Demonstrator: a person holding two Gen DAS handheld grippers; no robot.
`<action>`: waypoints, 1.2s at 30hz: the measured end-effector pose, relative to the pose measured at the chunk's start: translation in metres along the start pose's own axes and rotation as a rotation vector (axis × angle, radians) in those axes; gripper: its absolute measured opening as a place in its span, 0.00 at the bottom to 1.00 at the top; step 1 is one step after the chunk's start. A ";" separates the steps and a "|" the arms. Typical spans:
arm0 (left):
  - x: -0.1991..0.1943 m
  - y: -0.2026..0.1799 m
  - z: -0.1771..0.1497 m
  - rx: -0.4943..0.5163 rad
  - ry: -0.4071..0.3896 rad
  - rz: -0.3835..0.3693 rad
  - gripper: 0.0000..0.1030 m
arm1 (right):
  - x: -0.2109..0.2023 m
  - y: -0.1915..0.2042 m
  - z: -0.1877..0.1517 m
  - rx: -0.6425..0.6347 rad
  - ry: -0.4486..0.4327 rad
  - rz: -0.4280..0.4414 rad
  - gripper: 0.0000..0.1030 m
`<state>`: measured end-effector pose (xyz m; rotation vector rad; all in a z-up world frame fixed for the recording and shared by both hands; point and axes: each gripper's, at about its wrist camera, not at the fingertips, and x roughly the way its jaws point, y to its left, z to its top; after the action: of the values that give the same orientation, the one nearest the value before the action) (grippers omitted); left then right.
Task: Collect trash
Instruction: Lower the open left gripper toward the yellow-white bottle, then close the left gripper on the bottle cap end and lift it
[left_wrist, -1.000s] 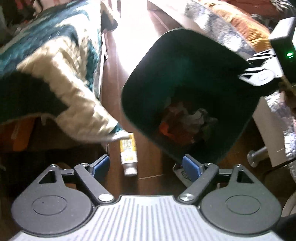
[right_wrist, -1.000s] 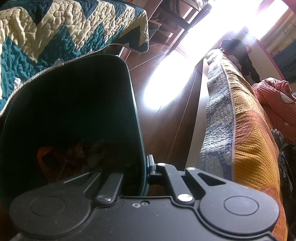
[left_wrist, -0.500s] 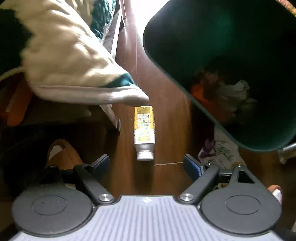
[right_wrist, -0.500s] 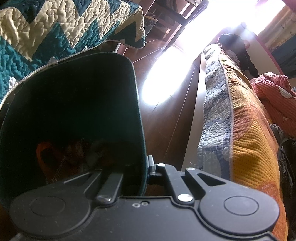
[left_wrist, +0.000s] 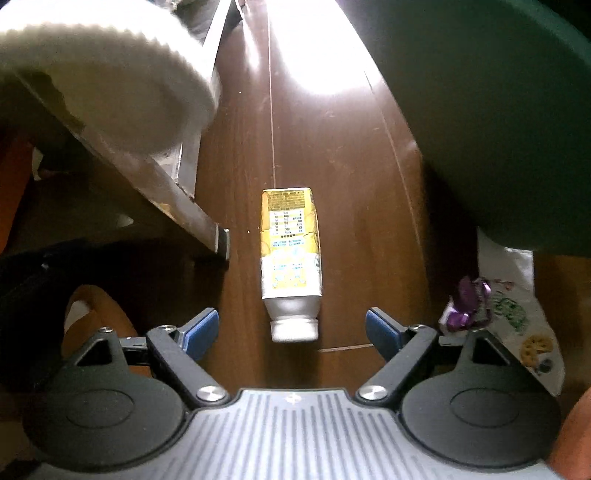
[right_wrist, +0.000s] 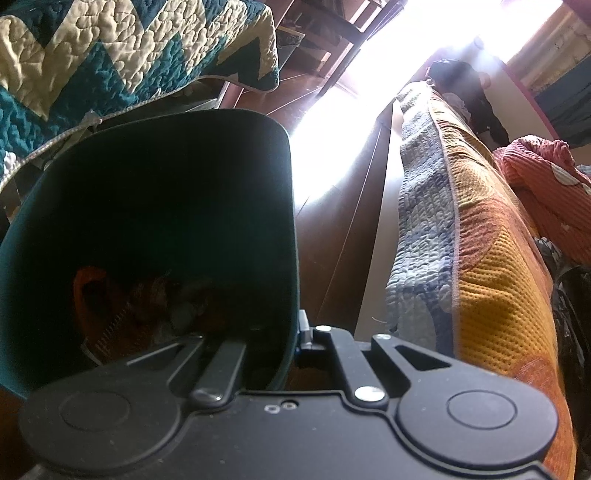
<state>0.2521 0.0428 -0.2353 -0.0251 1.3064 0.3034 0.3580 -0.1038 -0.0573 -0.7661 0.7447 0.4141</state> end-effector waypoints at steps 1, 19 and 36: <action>0.004 0.000 0.001 0.004 -0.001 0.005 0.84 | 0.000 0.000 0.000 0.000 0.000 0.000 0.04; 0.068 -0.007 0.018 -0.001 0.042 -0.017 0.84 | 0.004 -0.005 0.001 0.029 0.012 -0.004 0.04; 0.073 -0.001 0.011 -0.025 0.107 -0.033 0.51 | 0.004 -0.006 0.000 0.039 0.008 -0.010 0.04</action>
<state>0.2792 0.0587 -0.3018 -0.0848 1.4070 0.2934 0.3643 -0.1078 -0.0578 -0.7346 0.7540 0.3861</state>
